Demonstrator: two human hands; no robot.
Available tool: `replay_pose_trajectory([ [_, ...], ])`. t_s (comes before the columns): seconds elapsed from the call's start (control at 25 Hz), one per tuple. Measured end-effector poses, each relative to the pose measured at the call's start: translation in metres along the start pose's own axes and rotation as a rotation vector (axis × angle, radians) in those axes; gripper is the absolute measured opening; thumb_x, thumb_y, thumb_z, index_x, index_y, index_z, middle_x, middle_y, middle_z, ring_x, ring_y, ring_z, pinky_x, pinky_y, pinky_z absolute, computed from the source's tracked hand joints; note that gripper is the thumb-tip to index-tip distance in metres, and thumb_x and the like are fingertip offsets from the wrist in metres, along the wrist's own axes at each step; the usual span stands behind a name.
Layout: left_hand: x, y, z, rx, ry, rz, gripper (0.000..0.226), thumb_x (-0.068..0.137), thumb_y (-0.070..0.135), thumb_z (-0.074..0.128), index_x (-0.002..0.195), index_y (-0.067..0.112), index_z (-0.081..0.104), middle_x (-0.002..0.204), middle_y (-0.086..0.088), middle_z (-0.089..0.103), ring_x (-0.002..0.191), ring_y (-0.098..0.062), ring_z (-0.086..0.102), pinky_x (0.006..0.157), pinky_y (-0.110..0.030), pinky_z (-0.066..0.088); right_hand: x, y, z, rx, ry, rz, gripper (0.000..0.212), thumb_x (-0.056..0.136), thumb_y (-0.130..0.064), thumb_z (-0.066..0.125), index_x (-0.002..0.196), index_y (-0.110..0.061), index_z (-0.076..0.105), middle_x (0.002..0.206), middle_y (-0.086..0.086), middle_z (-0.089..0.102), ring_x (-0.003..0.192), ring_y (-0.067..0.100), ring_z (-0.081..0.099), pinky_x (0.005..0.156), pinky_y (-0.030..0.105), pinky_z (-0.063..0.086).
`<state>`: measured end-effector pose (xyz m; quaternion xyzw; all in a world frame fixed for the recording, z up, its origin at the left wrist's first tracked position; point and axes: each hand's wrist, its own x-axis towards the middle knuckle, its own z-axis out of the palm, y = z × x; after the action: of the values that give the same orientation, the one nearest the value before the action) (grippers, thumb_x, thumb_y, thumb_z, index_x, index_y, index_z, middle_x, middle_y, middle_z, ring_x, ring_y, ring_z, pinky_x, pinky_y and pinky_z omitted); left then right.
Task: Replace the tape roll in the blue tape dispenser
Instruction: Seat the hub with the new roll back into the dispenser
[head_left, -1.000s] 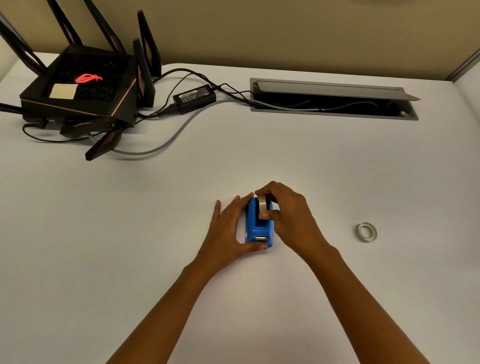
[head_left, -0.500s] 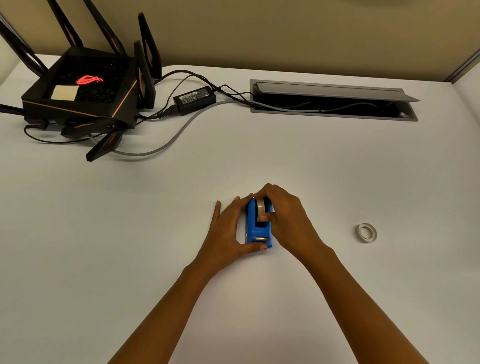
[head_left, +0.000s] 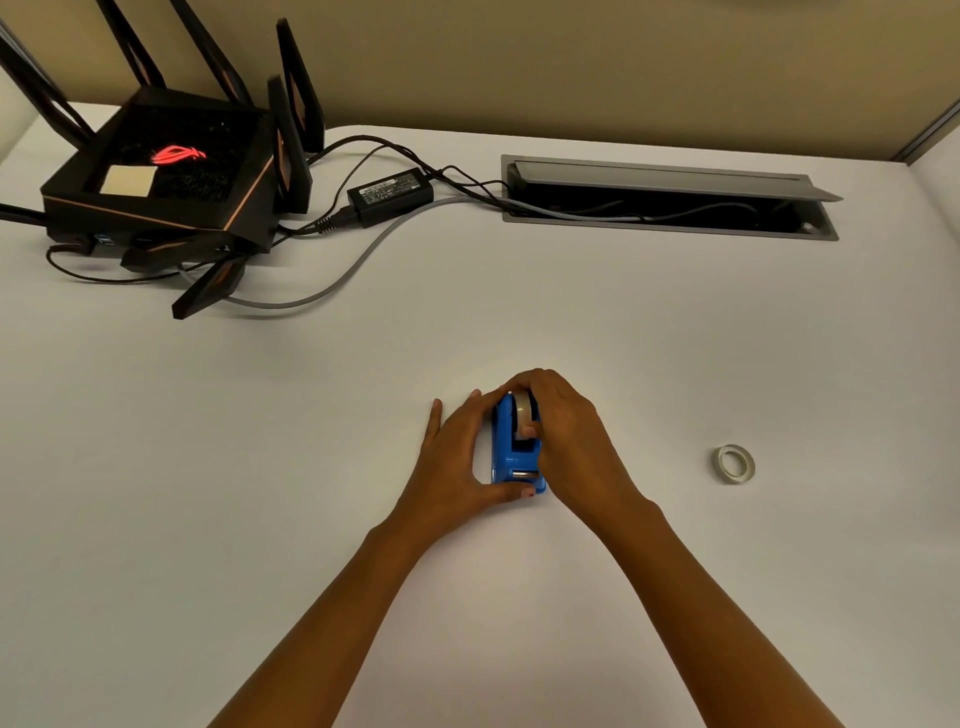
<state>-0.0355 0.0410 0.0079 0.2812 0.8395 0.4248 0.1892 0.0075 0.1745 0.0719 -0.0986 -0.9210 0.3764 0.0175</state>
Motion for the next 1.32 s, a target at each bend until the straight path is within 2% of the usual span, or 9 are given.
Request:
replay_pose_trajectory([
  [0.08, 0.0, 0.0, 0.0, -0.005, -0.003, -0.004, 0.092, 0.048, 0.092, 0.037, 0.123, 0.046, 0.014, 0.137, 0.018, 0.025, 0.133, 0.002, 0.013, 0.116, -0.034, -0.009, 0.0, -0.001, 0.0, -0.058, 0.004, -0.025, 0.035, 0.079, 0.001, 0.048, 0.113, -0.006, 0.05, 0.111, 0.015, 0.054, 0.096, 0.028, 0.055, 0.081, 0.039, 0.05],
  [0.2, 0.001, -0.001, 0.001, -0.005, -0.002, -0.003, 0.088, 0.056, 0.077, 0.057, 0.125, 0.044, 0.015, 0.145, 0.01, 0.032, 0.139, -0.005, 0.018, 0.116, -0.034, -0.009, 0.001, 0.002, -0.001, -0.09, 0.008, -0.048, 0.046, 0.075, 0.017, 0.049, 0.116, -0.004, 0.049, 0.115, 0.016, 0.051, 0.102, 0.03, 0.051, 0.084, 0.039, 0.047],
  [0.32, 0.002, -0.003, 0.003, 0.024, 0.014, -0.003, 0.092, 0.06, 0.065, 0.065, 0.132, 0.036, 0.017, 0.147, 0.001, 0.036, 0.14, -0.013, 0.025, 0.117, -0.035, -0.008, -0.001, 0.008, 0.002, -0.085, -0.021, -0.066, 0.042, 0.08, 0.014, 0.049, 0.115, -0.01, 0.051, 0.116, 0.013, 0.051, 0.1, 0.023, 0.053, 0.084, 0.028, 0.047],
  [0.48, 0.001, -0.002, 0.003, 0.03, 0.015, 0.011, 0.105, 0.053, 0.088, 0.043, 0.137, 0.029, 0.02, 0.146, 0.0, 0.038, 0.138, -0.012, 0.028, 0.117, -0.035, -0.007, -0.004, 0.014, 0.006, 0.023, -0.057, 0.152, 0.025, 0.093, -0.005, 0.048, 0.091, -0.03, 0.051, 0.091, -0.005, 0.055, 0.071, 0.003, 0.058, 0.053, 0.0, 0.046],
  [0.64, 0.001, -0.003, 0.004, 0.017, 0.025, 0.028, 0.095, 0.051, 0.092, 0.033, 0.128, 0.039, 0.016, 0.147, 0.0, 0.037, 0.136, -0.008, 0.026, 0.117, -0.034, -0.008, -0.004, 0.017, 0.005, 0.22, -0.135, 0.282, 0.054, 0.083, -0.004, 0.064, 0.131, -0.012, 0.041, 0.116, 0.003, 0.048, 0.088, 0.005, 0.054, 0.062, -0.003, 0.043],
  [0.76, 0.001, -0.002, 0.004, 0.02, 0.027, 0.036, 0.097, 0.051, 0.092, 0.033, 0.129, 0.037, 0.017, 0.147, 0.0, 0.037, 0.134, -0.003, 0.024, 0.116, -0.032, -0.008, -0.003, 0.019, 0.006, 0.125, -0.107, 0.166, 0.057, 0.083, -0.007, 0.065, 0.132, -0.022, 0.039, 0.125, -0.001, 0.049, 0.109, 0.014, 0.047, 0.088, 0.008, 0.035],
  [0.92, 0.0, 0.002, 0.001, 0.025, 0.025, 0.037, 0.099, 0.057, 0.083, 0.049, 0.136, 0.03, 0.019, 0.146, 0.001, 0.038, 0.138, -0.011, 0.029, 0.118, -0.037, -0.007, -0.001, 0.018, 0.002, 0.178, -0.04, 0.115, 0.051, 0.083, -0.009, 0.065, 0.121, -0.034, 0.043, 0.107, -0.01, 0.048, 0.088, 0.005, 0.051, 0.07, -0.004, 0.04],
  [1.2, -0.001, 0.004, -0.001, 0.021, 0.021, 0.045, 0.103, 0.053, 0.09, 0.036, 0.136, 0.031, 0.019, 0.146, 0.002, 0.038, 0.138, -0.011, 0.029, 0.119, -0.039, -0.005, 0.0, 0.011, 0.001, 0.187, -0.061, 0.101, 0.055, 0.083, -0.004, 0.064, 0.131, -0.018, 0.04, 0.112, 0.0, 0.049, 0.098, 0.017, 0.052, 0.085, 0.027, 0.043],
  [1.32, -0.001, 0.004, -0.001, 0.02, 0.02, 0.053, 0.099, 0.054, 0.089, 0.037, 0.134, 0.033, 0.016, 0.146, 0.002, 0.038, 0.138, -0.011, 0.03, 0.118, -0.037, -0.007, 0.004, 0.011, 0.0, 0.099, -0.073, 0.082, 0.057, 0.082, -0.007, 0.066, 0.132, -0.016, 0.039, 0.121, 0.01, 0.054, 0.101, 0.023, 0.056, 0.084, 0.028, 0.044],
])
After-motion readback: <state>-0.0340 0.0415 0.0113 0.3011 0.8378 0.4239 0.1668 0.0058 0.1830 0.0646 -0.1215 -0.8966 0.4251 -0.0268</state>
